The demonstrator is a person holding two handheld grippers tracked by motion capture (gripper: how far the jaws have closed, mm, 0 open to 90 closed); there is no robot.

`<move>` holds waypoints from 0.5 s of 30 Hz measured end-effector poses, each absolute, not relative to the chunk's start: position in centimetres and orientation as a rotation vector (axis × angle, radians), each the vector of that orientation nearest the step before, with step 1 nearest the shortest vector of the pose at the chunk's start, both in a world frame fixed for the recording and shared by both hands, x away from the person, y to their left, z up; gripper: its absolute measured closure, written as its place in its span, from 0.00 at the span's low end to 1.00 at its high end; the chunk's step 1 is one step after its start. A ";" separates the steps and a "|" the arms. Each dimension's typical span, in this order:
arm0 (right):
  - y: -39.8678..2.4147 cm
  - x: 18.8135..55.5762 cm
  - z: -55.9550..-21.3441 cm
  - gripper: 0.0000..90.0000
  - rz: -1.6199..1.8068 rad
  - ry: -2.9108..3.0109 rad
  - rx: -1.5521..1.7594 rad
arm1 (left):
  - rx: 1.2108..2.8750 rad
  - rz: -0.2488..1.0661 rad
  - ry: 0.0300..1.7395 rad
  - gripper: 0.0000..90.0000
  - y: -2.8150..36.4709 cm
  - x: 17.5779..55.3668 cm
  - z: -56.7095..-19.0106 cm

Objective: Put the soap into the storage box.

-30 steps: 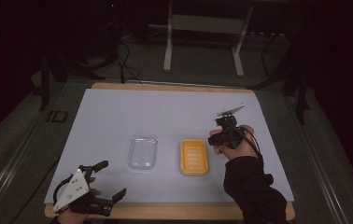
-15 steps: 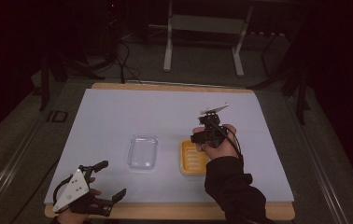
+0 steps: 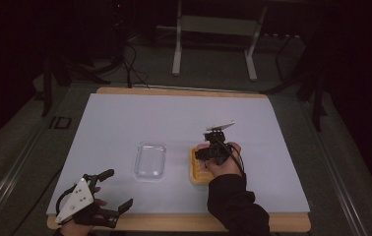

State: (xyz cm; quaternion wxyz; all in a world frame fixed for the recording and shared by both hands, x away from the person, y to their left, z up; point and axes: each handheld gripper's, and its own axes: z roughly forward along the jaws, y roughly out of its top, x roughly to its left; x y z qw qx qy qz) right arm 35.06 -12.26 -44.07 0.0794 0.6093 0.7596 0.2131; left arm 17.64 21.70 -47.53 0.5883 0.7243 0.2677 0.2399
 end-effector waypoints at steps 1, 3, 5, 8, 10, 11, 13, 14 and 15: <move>-12.2 35.1 -44.3 0.42 0.645 2.265 1.834 | 1.687 0.559 0.623 0.00 21.7 17.6 -47.5; -12.1 35.2 -44.9 0.42 0.641 2.249 1.848 | 1.688 0.560 0.623 0.00 21.7 17.6 -47.5; -12.0 35.2 -45.5 0.42 0.645 2.228 1.865 | 1.689 0.559 0.623 0.00 21.7 17.6 -47.5; -11.6 35.1 -46.5 0.42 0.623 2.236 1.878 | 1.690 0.557 0.621 0.00 21.7 17.6 -47.5; -11.4 35.1 -47.1 0.42 0.599 2.241 1.874 | 1.687 0.556 0.620 0.00 21.7 17.6 -47.5; -11.4 35.1 -47.4 0.42 0.597 2.233 1.881 | 1.686 0.555 0.619 0.00 21.7 17.6 -47.5; -11.2 35.1 -47.9 0.42 0.573 2.233 1.880 | 1.688 0.555 0.618 0.00 21.7 17.6 -47.5; -11.3 35.1 -48.2 0.42 0.569 2.232 1.887 | 1.687 0.555 0.617 0.00 21.7 17.6 -47.5; -11.3 35.1 -48.4 0.42 0.572 2.223 1.893 | 1.686 0.554 0.618 0.00 21.7 17.6 -47.5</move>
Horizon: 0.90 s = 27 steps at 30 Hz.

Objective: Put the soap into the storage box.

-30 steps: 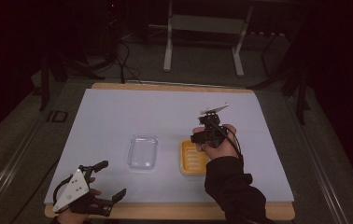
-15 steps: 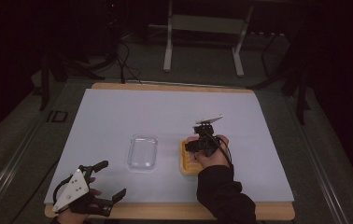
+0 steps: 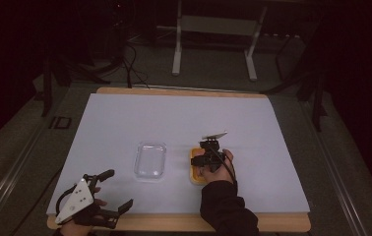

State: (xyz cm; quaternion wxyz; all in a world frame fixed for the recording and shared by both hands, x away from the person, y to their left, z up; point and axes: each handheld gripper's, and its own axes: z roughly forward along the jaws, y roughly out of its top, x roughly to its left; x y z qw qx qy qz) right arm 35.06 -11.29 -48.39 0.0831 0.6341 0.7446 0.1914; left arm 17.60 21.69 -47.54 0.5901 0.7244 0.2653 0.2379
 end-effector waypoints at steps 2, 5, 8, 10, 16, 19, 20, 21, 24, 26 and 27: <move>-11.2 35.0 -48.8 0.42 0.544 2.221 1.887 | 1.688 0.554 0.617 0.00 21.7 17.6 -47.5; -11.3 35.0 -49.1 0.42 0.550 2.221 1.897 | 1.690 0.553 0.616 0.00 21.7 17.6 -47.5; -11.5 35.0 -49.1 0.41 0.567 2.223 1.914 | 1.694 0.553 0.615 0.00 21.6 17.7 -47.6; -11.5 35.1 -49.3 0.41 0.566 2.234 1.913 | 1.694 0.552 0.613 0.00 21.6 17.7 -47.6; -11.3 35.1 -49.4 0.40 0.552 2.239 1.898 | 1.694 0.554 0.614 0.00 21.7 17.6 -47.5; -11.3 35.1 -49.3 0.40 0.548 2.240 1.894 | 1.696 0.554 0.613 0.00 21.7 17.6 -47.5; -11.2 35.1 -49.2 0.39 0.544 2.237 1.890 | 1.694 0.553 0.613 0.00 21.7 17.6 -47.5; -11.2 35.1 -49.2 0.39 0.544 2.237 1.890 | 1.694 0.554 0.614 0.00 21.7 17.6 -47.5; -11.3 35.1 -48.7 0.34 0.569 2.219 1.871 | 1.693 0.553 0.613 0.00 21.7 17.6 -47.5; -11.3 35.2 -48.2 0.34 0.588 2.217 1.863 | 1.693 0.552 0.613 0.00 21.7 17.6 -47.5; -11.4 35.2 -48.0 0.33 0.588 2.218 1.858 | 1.694 0.553 0.612 0.00 21.7 17.6 -47.5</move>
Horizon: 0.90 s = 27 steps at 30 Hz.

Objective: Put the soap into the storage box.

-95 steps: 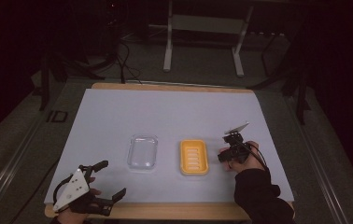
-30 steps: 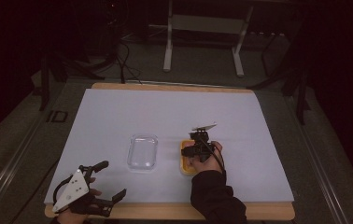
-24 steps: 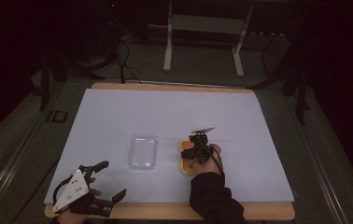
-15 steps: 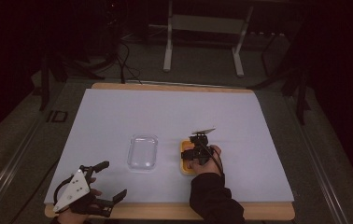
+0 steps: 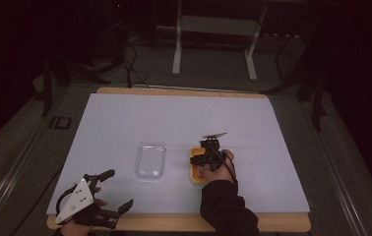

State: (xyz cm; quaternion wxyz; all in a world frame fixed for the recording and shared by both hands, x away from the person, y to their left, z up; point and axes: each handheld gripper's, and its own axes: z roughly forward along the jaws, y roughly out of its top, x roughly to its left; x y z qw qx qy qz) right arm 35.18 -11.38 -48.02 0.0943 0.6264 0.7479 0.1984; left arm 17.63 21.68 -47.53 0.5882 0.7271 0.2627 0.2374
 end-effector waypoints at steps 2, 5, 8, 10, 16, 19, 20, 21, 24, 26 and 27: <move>-11.5 35.2 -47.7 0.33 0.594 2.213 1.849 | 1.695 0.552 0.612 0.00 21.7 17.6 -47.5; -11.5 35.2 -47.4 0.33 0.579 2.233 1.818 | 1.697 0.551 0.611 0.00 21.7 17.7 -47.5; -11.5 35.4 -46.9 0.31 0.560 2.258 1.772 | 1.697 0.550 0.611 0.00 21.6 17.7 -47.5; -11.6 35.5 -46.3 0.30 0.571 2.255 1.754 | 1.697 0.549 0.610 0.00 21.6 17.7 -47.5; -12.2 35.7 -44.7 0.21 0.632 2.274 1.704 | 1.697 0.548 0.609 0.00 21.6 17.7 -47.6; -12.6 35.8 -44.1 0.13 0.677 2.347 1.663 | 1.697 0.548 0.609 0.00 21.6 17.7 -47.6; -12.8 35.8 -43.9 0.13 0.686 2.363 1.647 | 1.697 0.547 0.610 0.00 21.6 17.7 -47.6; -12.9 35.8 -43.7 0.13 0.694 2.368 1.636 | 1.698 0.546 0.608 0.00 21.6 17.7 -47.6; -13.5 36.0 -43.4 0.13 0.736 2.403 1.552 | 1.697 0.544 0.608 0.00 21.7 17.7 -47.6; -13.7 36.1 -43.3 0.17 0.746 2.427 1.467 | 1.696 0.543 0.609 0.00 21.7 17.7 -47.6; -13.9 36.2 -43.2 0.17 0.758 2.428 1.448 | 1.697 0.540 0.609 0.00 21.7 17.7 -47.6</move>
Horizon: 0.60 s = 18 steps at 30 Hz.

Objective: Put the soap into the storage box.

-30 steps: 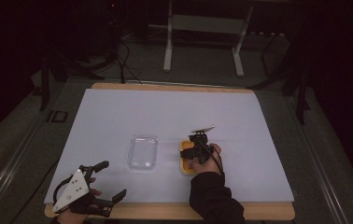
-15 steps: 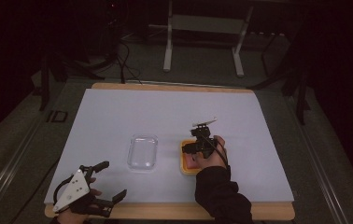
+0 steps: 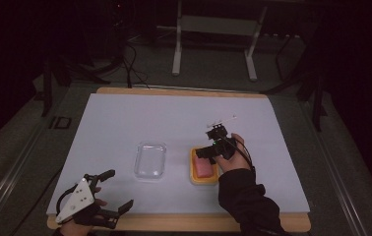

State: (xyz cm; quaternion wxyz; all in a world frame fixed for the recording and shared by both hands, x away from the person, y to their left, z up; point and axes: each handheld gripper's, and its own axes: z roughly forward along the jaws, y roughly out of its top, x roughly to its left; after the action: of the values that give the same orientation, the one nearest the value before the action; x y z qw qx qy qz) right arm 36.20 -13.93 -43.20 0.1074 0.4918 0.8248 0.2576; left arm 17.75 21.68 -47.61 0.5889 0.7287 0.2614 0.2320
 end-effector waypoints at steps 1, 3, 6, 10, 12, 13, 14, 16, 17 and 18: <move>-14.2 36.3 -43.1 0.17 0.792 2.425 1.407 | 1.698 0.541 0.609 0.00 21.7 17.8 -47.6; -14.7 36.2 -43.1 0.17 0.821 2.409 1.306 | 1.698 0.540 0.609 0.00 21.6 17.8 -47.6; -15.3 36.2 -43.1 0.15 0.827 2.432 1.242 | 1.702 0.541 0.608 0.00 21.6 17.8 -47.6; -16.8 36.2 -43.2 0.15 0.854 2.460 1.222 | 1.710 0.543 0.610 0.00 21.6 17.9 -47.7; -17.2 36.2 -43.2 0.15 0.873 2.471 1.210 | 1.710 0.542 0.608 0.00 21.6 17.9 -47.7; -17.5 36.1 -43.2 0.15 0.896 2.476 1.195 | 1.713 0.544 0.612 0.00 21.5 17.9 -47.7; -18.3 35.8 -43.2 0.15 0.928 2.494 1.168 | 1.712 0.545 0.613 0.00 21.5 17.9 -47.7; -19.0 35.4 -43.2 0.15 0.961 2.507 1.148 | 1.714 0.544 0.613 0.00 21.5 18.0 -47.8; -19.4 35.2 -43.2 0.15 0.973 2.515 1.145 | 1.715 0.544 0.615 0.00 21.5 18.0 -47.8; -19.7 35.0 -43.2 0.15 0.985 2.512 1.145 | 1.716 0.545 0.614 0.00 21.5 18.0 -47.8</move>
State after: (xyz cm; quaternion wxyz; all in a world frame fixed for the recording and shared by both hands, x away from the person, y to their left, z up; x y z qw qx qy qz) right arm 35.02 -19.73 -43.19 0.1051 0.3885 0.8523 0.3340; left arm 17.99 21.51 -47.78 0.5806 0.7345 0.2629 0.2330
